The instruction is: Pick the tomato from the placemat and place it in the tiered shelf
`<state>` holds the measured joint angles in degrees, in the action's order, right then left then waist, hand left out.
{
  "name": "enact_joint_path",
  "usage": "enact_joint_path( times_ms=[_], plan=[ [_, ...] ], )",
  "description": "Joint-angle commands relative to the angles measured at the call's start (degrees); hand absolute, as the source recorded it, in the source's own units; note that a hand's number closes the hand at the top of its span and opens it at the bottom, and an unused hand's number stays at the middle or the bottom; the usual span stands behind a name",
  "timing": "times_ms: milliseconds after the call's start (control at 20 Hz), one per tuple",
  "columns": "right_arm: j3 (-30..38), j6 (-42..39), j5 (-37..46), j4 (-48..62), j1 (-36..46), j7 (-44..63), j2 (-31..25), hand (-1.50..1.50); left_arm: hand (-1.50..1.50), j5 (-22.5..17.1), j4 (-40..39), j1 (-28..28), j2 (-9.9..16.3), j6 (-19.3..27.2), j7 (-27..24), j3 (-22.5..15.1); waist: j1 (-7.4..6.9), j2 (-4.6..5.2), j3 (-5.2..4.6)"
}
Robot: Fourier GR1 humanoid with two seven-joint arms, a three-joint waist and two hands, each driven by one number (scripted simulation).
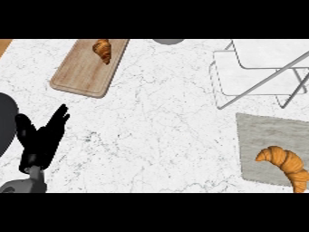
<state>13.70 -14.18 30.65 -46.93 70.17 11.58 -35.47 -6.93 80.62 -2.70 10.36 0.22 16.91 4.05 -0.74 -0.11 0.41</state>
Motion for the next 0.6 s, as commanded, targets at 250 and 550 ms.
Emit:
enact_joint_path(
  times_ms=[250,550],
  plan=[
    [10.6,3.9,-8.9,5.0,3.7,2.9,1.0,-1.5,0.0,0.8,-1.6,0.6,-1.9,0.6,0.6,-1.1,-0.12,0.33,-0.4],
    [16.5,7.6,-14.7,5.1,5.6,6.6,1.6,-1.5,0.0,-0.5,-4.7,-0.1,0.0,-1.4,-0.9,1.5,0.45,0.3,-0.45]
  ],
)
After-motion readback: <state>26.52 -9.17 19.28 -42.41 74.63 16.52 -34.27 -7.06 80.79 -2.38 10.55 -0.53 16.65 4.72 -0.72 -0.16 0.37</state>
